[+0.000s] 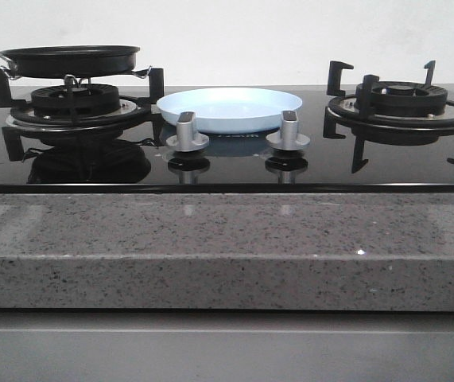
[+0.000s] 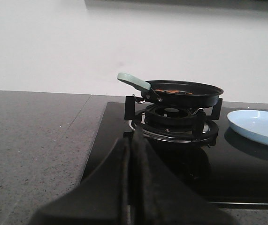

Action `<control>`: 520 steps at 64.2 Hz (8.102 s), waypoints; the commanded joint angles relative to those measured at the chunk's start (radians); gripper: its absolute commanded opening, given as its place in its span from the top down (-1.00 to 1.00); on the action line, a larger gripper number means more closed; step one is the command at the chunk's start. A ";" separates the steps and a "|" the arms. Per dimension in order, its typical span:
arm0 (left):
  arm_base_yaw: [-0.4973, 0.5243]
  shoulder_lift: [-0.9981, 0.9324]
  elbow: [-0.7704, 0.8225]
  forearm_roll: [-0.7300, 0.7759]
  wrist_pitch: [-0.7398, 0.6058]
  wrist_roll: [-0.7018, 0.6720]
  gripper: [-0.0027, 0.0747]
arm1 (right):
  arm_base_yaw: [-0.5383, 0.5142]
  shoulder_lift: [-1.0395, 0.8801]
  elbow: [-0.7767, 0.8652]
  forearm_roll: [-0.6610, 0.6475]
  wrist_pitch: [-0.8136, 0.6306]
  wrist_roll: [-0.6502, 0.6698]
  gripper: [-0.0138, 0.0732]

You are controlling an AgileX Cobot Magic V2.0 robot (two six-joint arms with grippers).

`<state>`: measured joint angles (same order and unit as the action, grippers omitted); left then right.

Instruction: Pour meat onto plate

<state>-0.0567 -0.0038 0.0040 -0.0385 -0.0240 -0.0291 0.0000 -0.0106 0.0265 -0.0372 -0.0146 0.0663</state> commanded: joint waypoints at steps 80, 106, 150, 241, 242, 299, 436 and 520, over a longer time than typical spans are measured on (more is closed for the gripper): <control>0.001 -0.007 -0.243 -0.028 0.085 -0.009 0.98 | -0.002 -0.007 -0.206 0.030 0.139 -0.004 0.95; 0.001 0.279 -0.591 -0.026 0.439 0.001 0.98 | -0.002 0.263 -0.574 0.030 0.543 -0.005 0.95; 0.001 0.551 -0.634 -0.058 0.454 0.001 0.58 | -0.002 0.532 -0.658 0.037 0.665 -0.006 0.51; 0.001 0.562 -0.634 -0.047 0.454 0.001 -0.48 | 0.251 1.551 -1.439 0.350 0.695 -0.252 -0.02; 0.001 0.562 -0.634 -0.047 0.454 0.001 -0.48 | 0.251 1.562 -1.456 0.348 0.697 -0.252 -0.02; 0.001 0.562 -0.634 -0.047 0.454 0.001 -0.48 | 0.248 2.102 -2.087 0.261 0.890 -0.254 -0.02; 0.001 0.562 -0.634 -0.047 0.452 0.001 -0.48 | 0.281 1.532 -1.289 0.518 0.590 -0.359 0.96; 0.052 0.978 -0.945 -0.158 0.585 0.003 -0.72 | 0.281 1.589 -1.289 0.520 0.591 -0.359 0.96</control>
<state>-0.0276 0.9201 -0.8665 -0.1555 0.6243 -0.0274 0.2832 1.6072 -1.2400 0.4839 0.6151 -0.2828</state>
